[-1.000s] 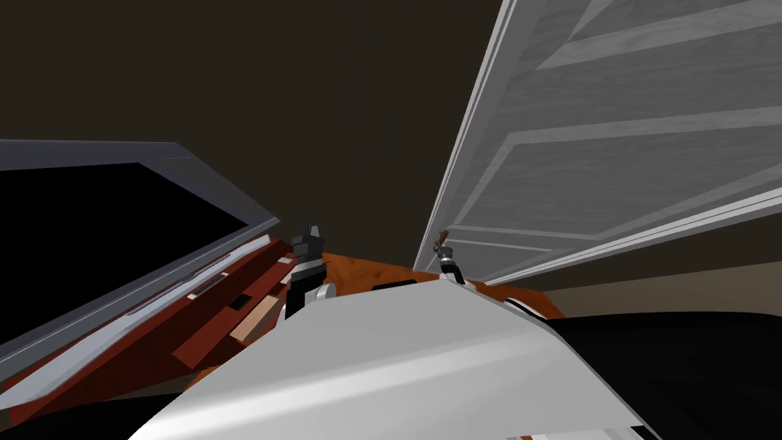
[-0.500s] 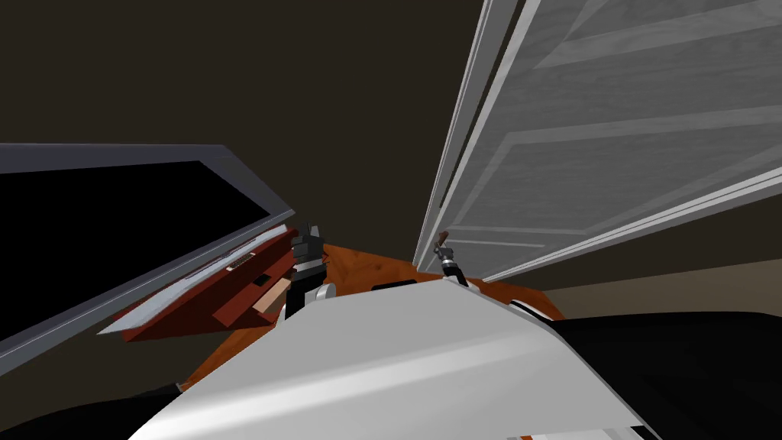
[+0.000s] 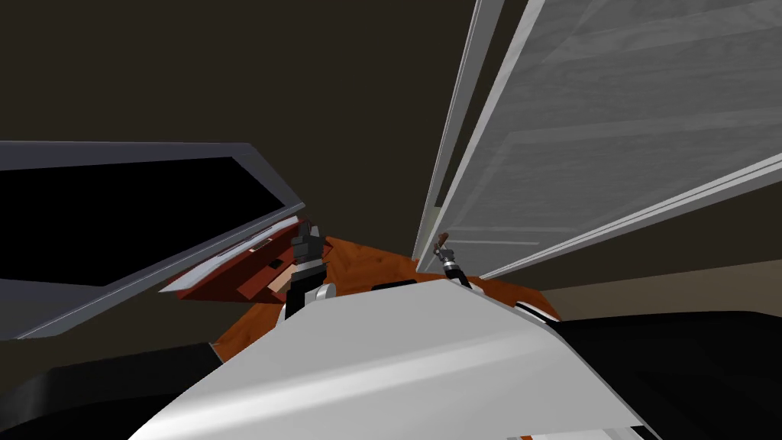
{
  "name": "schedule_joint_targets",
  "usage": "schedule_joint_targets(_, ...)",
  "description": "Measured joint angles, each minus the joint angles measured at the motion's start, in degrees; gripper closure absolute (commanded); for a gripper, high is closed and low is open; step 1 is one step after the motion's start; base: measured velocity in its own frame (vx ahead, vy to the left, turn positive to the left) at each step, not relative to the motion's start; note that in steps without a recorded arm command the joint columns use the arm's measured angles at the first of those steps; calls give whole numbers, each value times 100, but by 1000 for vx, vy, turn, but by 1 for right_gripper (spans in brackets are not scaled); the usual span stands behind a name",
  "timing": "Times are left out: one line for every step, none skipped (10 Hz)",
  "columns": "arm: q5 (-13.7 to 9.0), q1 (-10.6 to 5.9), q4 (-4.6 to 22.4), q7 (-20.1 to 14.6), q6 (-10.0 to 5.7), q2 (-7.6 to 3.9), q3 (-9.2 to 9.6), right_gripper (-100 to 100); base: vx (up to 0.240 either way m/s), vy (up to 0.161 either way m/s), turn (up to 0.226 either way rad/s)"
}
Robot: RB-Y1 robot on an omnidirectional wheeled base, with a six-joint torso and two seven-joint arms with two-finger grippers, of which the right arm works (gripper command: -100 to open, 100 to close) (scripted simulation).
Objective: Pull the door open
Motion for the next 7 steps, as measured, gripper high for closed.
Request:
schedule_joint_targets(31,53,-55,-62,-47,-67,76,100,-246,-27,102)
schedule_joint_targets(80,92,-54,-155,-127,-144,180,100,-250,-17,74)
schedule_joint_targets(120,148,-76,-235,-202,-213,270,100,-223,-54,80)
schedule_joint_targets(159,190,-73,-320,-259,-270,360,100,-197,-56,95)
schedule_joint_targets(192,238,-100,-398,-304,-338,444,100,-88,-18,24)
schedule_joint_targets(202,253,-101,-412,-304,-337,467,100,-170,-44,139)
schedule_joint_targets(225,272,-86,-457,-372,-384,511,100,-255,-58,169)
